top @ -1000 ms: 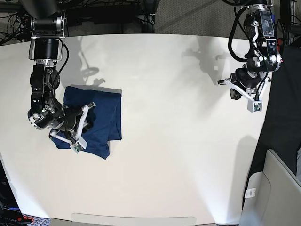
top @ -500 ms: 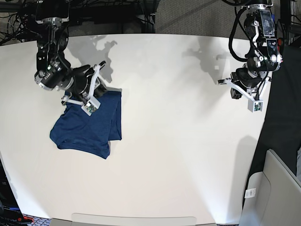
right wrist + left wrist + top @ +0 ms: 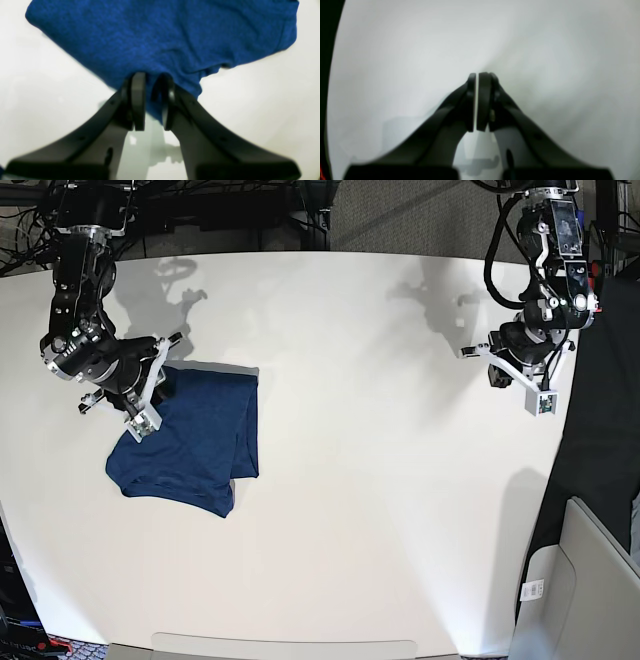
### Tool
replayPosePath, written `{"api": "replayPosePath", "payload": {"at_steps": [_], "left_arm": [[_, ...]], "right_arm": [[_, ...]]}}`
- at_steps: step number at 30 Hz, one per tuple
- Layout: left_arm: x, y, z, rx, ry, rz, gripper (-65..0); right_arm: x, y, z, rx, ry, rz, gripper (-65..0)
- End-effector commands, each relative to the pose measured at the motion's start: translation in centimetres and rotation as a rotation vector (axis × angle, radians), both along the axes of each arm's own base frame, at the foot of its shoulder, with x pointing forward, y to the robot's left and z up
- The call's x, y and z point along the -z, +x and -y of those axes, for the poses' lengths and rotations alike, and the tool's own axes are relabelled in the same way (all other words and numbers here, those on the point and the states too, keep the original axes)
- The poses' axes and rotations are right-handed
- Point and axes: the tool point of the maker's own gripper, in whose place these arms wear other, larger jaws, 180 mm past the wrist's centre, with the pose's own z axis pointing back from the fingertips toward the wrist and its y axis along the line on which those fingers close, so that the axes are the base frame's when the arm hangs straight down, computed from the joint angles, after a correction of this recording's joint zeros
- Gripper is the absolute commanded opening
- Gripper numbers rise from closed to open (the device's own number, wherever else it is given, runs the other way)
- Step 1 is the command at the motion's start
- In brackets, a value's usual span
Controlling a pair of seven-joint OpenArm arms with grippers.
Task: Fold the T-shirt properly
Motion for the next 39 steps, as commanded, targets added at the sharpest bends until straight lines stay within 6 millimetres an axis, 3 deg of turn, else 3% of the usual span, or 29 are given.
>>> {"api": "replayPosePath", "payload": {"at_steps": [1,9,12,19,28,30,34,36,39], "left_arm": [[-1.5,0.5,-0.2,0.01,0.02,0.05,-64.7],[-2.4,0.1,0.3,0.028,0.029,0.072,-64.7],[-2.5,0.1,0.2,0.028,0.031,0.072,-64.7],[-2.5,-0.6,-1.5,-0.024,0.041,0.068,-64.7],[-3.0,-0.5,-1.5,-0.019,0.049,0.081,-64.7],[-3.1,-0.5,-1.4,-0.018,0.049,0.084,-64.7],[-3.5,-0.5,-2.2,-0.039,0.057,0.093,-64.7],[-3.8,-0.8,-3.1,-0.066,0.064,0.102,-64.7],[-4.0,-1.8,-3.4,-0.071,0.079,0.096,-64.7]], "right_arm": [[-1.3,1.3,0.5,0.003,-0.014,0.05,-54.7],[1.8,2.7,0.8,0.065,-0.052,-0.013,-54.7],[2.1,3.1,1.0,0.081,-0.082,-0.018,-54.7],[0.7,4.8,1.2,0.083,-0.096,0.035,-54.7],[-1.8,7.2,1.5,0.09,-0.138,0.103,-54.7],[-1.7,7.1,1.0,0.093,-0.121,0.103,-54.7],[-3.5,6.1,0.1,0.079,-0.124,0.169,-54.7],[-4.7,4.9,-1.2,0.063,-0.094,0.213,-54.7],[-5.8,2.0,-0.7,0.105,-0.074,0.253,-54.7]]}}
